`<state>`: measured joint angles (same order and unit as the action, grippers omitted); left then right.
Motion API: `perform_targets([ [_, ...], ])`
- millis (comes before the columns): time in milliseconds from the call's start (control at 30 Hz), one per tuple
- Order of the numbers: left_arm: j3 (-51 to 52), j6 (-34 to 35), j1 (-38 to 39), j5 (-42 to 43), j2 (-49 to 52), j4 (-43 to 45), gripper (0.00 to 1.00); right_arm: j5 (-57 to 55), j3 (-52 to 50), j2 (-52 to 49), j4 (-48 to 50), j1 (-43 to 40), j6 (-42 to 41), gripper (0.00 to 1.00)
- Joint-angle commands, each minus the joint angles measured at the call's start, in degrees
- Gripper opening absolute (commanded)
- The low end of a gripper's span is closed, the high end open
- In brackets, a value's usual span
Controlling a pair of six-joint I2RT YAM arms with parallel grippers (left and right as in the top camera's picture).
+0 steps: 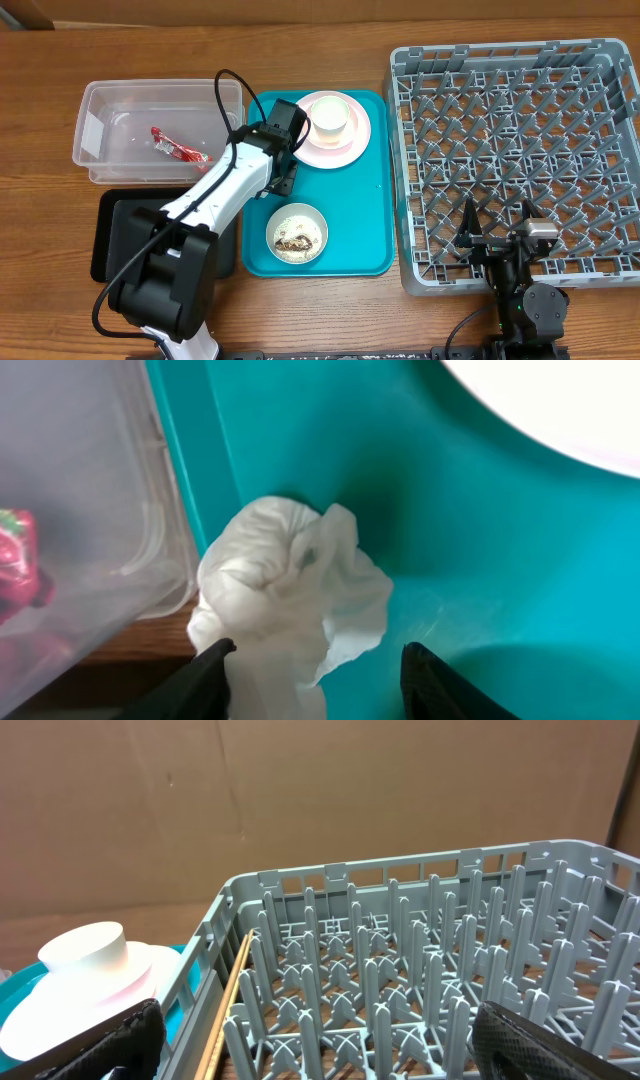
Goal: Sort waste into correct bins and load items into the dishwasher
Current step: 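Move the left gripper to the white tissue and grasp it, then carry the tissue with the left gripper and release it into the clear bin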
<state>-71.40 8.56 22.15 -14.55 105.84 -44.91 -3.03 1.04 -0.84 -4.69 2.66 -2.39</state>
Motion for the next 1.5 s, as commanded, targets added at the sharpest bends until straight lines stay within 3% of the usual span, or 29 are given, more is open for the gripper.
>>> perform_targets([
  [0, 1.97, -0.61, 0.00, 1.86, -1.11, 1.86, 0.55, -0.33, -0.59, 0.66, 0.24, -0.15, -0.24, 1.00],
  [867, 2.69, 4.83, 0.00, 2.67, 1.18, 5.22, 0.53, -0.33, -0.59, 0.66, 0.24, -0.15, -0.24, 1.00],
  [1167, 2.69, 4.74, 0.00, 10.29, 5.60, 7.72, 0.54, -0.33, -0.59, 0.66, 0.24, -0.15, -0.24, 1.00],
  [1300, 2.69, 4.70, 0.00, 10.25, 6.34, 7.39, 0.44, -0.33, -0.59, 0.66, 0.26, -0.15, -0.24, 1.00],
  [1367, 2.67, 4.70, 0.00, 10.12, 6.34, 7.48, 0.34, -0.33, -0.59, 0.66, 0.24, -0.15, -0.24, 1.00],
  [1467, 2.67, 4.70, 0.00, 10.12, 6.32, 7.45, 0.12, -0.33, -0.59, 0.68, 0.26, -0.15, -0.24, 1.00],
])
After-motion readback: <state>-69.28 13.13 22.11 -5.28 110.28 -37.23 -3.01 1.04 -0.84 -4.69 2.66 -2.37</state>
